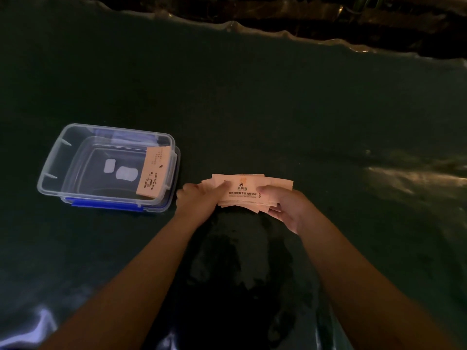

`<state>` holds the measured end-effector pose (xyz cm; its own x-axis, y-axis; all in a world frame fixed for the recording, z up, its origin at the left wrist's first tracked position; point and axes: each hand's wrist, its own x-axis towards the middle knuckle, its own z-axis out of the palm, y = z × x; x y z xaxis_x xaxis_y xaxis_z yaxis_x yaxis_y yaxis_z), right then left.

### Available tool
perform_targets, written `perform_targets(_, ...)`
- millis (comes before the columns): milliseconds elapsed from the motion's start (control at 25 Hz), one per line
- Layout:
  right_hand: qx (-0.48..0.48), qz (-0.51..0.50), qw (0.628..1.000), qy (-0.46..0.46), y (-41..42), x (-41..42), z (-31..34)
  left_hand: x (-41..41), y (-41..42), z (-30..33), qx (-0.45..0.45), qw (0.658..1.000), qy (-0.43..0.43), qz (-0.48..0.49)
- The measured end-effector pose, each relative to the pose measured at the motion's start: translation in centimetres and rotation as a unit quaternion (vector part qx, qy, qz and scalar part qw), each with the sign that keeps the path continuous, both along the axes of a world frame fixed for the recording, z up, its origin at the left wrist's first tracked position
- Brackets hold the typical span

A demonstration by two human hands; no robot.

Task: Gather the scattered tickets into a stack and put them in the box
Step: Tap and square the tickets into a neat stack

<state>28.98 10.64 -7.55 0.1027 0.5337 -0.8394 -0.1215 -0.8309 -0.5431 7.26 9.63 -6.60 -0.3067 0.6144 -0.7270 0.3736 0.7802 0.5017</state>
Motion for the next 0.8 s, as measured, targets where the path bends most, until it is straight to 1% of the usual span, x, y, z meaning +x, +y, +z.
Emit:
perform_targets(120, -0.004, 0.008, 1.0, -0.014, 0.4, -0.4, 0.2, 1.0, 0.9, -0.3, 0.03, 0.996, -0.048, 0.069)
perform_targets(200, 0.0, 0.016, 1.0, -0.014, 0.7, -0.6, 0.4, 1.0, 1.4, 0.0, 0.021, 0.993, -0.061, 0.096)
perform_targets(320, 0.009, 0.023, 1.0, -0.003, 0.6, -1.1, 0.5, 0.8, 2.0, 0.6, -0.018, 0.995, -0.056, 0.075)
perform_targets(400, 0.012, 0.03, 0.999, 0.003, 0.6, -1.7, 0.6, 0.7, 2.1, 0.7, -0.021, 0.997, -0.049, 0.06)
perform_targets(480, 0.014, 0.031, 0.999, -0.001, 0.7, -2.4, 0.8, 0.7, 2.1, 0.6, -0.016, 0.996, -0.066, 0.063)
perform_targets(680, 0.02, 0.033, 0.999, 0.022, 0.4, -2.8, 1.1, -0.2, 1.6, 0.1, -0.011, 0.98, -0.183, 0.076)
perform_targets(800, 0.029, 0.017, 0.997, 0.07, -0.6, -2.3, 1.3, -1.2, 1.1, 0.2, 0.003, 0.962, -0.264, 0.07)
